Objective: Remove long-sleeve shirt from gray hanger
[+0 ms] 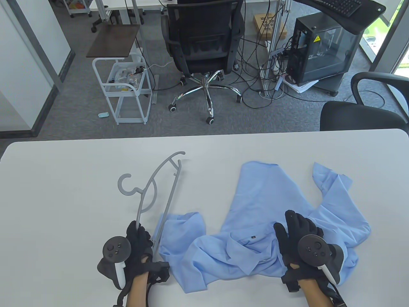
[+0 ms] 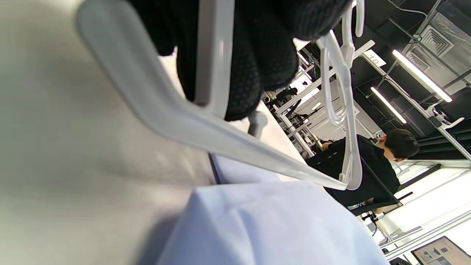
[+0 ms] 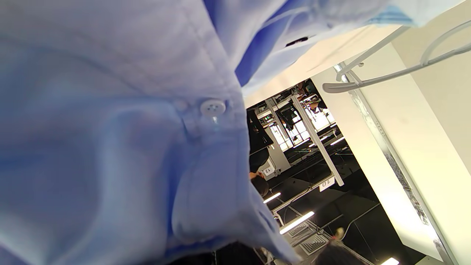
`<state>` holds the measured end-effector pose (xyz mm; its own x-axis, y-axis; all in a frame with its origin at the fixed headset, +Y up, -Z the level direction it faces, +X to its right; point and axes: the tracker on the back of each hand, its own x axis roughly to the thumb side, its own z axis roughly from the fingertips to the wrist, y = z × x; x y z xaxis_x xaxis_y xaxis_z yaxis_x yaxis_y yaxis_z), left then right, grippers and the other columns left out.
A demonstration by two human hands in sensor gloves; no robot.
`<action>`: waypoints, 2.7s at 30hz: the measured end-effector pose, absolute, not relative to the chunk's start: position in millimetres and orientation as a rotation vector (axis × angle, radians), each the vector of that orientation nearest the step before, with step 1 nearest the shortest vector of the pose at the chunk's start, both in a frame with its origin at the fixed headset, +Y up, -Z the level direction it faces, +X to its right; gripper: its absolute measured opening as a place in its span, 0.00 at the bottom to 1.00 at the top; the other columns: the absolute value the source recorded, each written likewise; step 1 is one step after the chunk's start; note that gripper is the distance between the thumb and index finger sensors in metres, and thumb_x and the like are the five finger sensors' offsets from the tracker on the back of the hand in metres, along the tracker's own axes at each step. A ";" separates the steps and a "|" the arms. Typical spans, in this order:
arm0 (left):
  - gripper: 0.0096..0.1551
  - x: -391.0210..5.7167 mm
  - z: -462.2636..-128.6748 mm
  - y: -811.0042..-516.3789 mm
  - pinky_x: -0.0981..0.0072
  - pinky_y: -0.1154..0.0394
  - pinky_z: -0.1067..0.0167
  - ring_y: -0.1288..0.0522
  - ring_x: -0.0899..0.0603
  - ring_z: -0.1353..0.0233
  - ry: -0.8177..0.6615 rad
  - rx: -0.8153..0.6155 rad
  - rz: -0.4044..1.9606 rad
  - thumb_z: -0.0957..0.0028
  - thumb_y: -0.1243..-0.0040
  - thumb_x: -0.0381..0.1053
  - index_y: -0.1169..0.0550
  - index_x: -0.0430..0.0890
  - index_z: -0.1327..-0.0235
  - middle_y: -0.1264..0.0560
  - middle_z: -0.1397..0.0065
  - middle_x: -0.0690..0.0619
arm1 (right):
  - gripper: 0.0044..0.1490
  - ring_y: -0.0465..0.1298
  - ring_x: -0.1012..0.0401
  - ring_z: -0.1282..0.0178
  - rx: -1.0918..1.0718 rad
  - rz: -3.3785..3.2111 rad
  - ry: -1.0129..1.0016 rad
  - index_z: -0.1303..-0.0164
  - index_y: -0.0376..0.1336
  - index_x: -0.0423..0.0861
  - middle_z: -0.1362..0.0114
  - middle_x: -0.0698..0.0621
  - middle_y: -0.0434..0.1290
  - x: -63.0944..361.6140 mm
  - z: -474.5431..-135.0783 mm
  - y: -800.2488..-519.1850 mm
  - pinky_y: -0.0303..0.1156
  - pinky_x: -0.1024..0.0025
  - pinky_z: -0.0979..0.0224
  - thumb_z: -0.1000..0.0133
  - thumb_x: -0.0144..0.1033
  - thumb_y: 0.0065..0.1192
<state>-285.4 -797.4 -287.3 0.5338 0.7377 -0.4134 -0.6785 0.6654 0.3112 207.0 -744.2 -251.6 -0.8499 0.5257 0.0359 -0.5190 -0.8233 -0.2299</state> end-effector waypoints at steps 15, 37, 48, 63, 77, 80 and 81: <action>0.30 -286.6 -290.1 -802.1 0.49 0.30 0.29 0.13 0.51 0.52 0.583 0.071 0.842 0.43 0.46 0.56 0.29 0.51 0.27 0.19 0.46 0.58 | 0.46 0.56 0.23 0.22 -0.043 2.553 -0.315 0.16 0.54 0.33 0.20 0.26 0.60 207.1 -251.0 -743.8 0.43 0.16 0.32 0.31 0.56 0.50; 0.30 -287.8 -292.0 -804.9 0.54 0.34 0.26 0.14 0.50 0.47 0.602 0.014 0.849 0.42 0.47 0.57 0.31 0.53 0.25 0.20 0.43 0.59 | 0.45 0.56 0.23 0.22 -0.065 2.537 -0.355 0.16 0.55 0.33 0.20 0.26 0.59 210.8 -249.8 -741.9 0.42 0.16 0.33 0.31 0.56 0.50; 0.31 -286.1 -292.0 -804.3 0.48 0.41 0.22 0.19 0.47 0.36 0.597 0.002 0.845 0.41 0.48 0.56 0.33 0.54 0.23 0.23 0.34 0.57 | 0.45 0.56 0.23 0.22 -0.061 2.547 -0.352 0.16 0.55 0.33 0.20 0.26 0.59 209.8 -250.5 -742.0 0.42 0.16 0.33 0.31 0.56 0.49; 0.31 -284.4 -292.4 -804.1 0.39 0.50 0.21 0.40 0.36 0.16 0.586 -0.008 0.852 0.40 0.49 0.55 0.34 0.53 0.23 0.42 0.16 0.48 | 0.45 0.56 0.23 0.22 -0.058 2.532 -0.345 0.16 0.55 0.33 0.20 0.26 0.59 209.6 -249.9 -741.3 0.42 0.16 0.33 0.31 0.56 0.50; 0.31 -285.5 -292.8 -808.3 0.39 0.65 0.23 0.62 0.32 0.13 0.634 -0.097 0.858 0.39 0.50 0.53 0.36 0.50 0.22 0.53 0.13 0.45 | 0.45 0.56 0.24 0.22 -0.053 2.542 -0.343 0.16 0.54 0.34 0.19 0.26 0.59 208.9 -250.4 -741.4 0.42 0.16 0.33 0.31 0.56 0.49; 0.31 -285.9 -293.2 -808.7 0.39 0.65 0.23 0.63 0.32 0.13 0.642 -0.104 0.857 0.39 0.50 0.53 0.36 0.50 0.22 0.54 0.13 0.45 | 0.45 0.56 0.23 0.22 -0.052 2.533 -0.342 0.16 0.54 0.33 0.19 0.26 0.59 209.2 -250.0 -742.0 0.42 0.16 0.33 0.31 0.56 0.49; 0.31 -286.0 -293.2 -808.8 0.39 0.66 0.23 0.64 0.32 0.13 0.647 -0.108 0.853 0.39 0.50 0.53 0.36 0.50 0.22 0.54 0.13 0.45 | 0.45 0.56 0.23 0.22 -0.053 2.531 -0.345 0.16 0.54 0.33 0.19 0.26 0.59 209.2 -250.0 -741.8 0.42 0.16 0.33 0.31 0.56 0.49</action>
<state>-286.0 -808.8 -293.2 0.4803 0.6658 -0.5709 -0.7294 0.6647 0.1616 209.2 -741.8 -250.0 -0.8318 0.5539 0.0371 -0.5436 -0.7992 -0.2564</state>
